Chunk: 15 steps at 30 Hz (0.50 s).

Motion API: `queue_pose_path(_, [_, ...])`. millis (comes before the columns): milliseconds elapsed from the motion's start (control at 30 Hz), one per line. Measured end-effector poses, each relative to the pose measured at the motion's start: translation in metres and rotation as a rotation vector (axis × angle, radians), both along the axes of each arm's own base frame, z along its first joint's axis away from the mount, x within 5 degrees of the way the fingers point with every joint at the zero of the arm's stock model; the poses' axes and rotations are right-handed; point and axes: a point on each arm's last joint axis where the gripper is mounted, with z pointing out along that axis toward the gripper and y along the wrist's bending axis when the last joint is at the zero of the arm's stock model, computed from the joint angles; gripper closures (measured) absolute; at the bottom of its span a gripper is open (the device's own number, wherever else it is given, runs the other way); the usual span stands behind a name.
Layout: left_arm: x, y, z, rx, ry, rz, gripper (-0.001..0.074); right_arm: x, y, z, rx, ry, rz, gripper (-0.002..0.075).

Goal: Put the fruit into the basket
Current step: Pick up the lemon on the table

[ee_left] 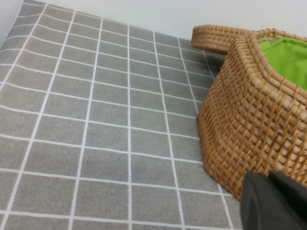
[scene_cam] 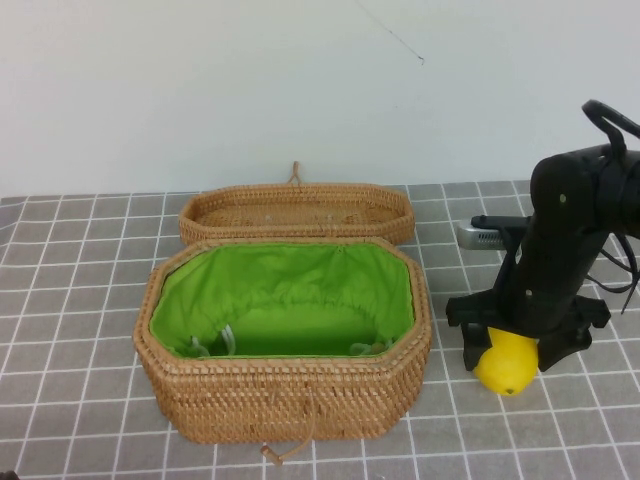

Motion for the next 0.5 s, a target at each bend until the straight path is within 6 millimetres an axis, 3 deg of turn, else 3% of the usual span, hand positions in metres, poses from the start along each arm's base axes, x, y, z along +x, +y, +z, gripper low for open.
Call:
queue_pose_path(167, [0.000,0.000,0.000,0.000,0.000,0.000,0.0738,0.000,0.000,0.000,0.000,-0.001,0.006,0.0154])
queue_pose_path(333, [0.000,0.000,0.000,0.000,0.000,0.000,0.0738,0.005,0.001,0.006,-0.020,0.018,0.050,0.0163])
queue_pose_path(433, [0.000,0.000,0.000,0.000,0.000,0.000,0.0738,0.014,0.002,0.024,-0.052,0.014,0.095,0.0165])
queue_pose_path(500, [0.000,0.000,0.000,0.000,0.000,0.000,0.0738,0.025,0.004,0.047,-0.070,-0.036,0.129,0.0165])
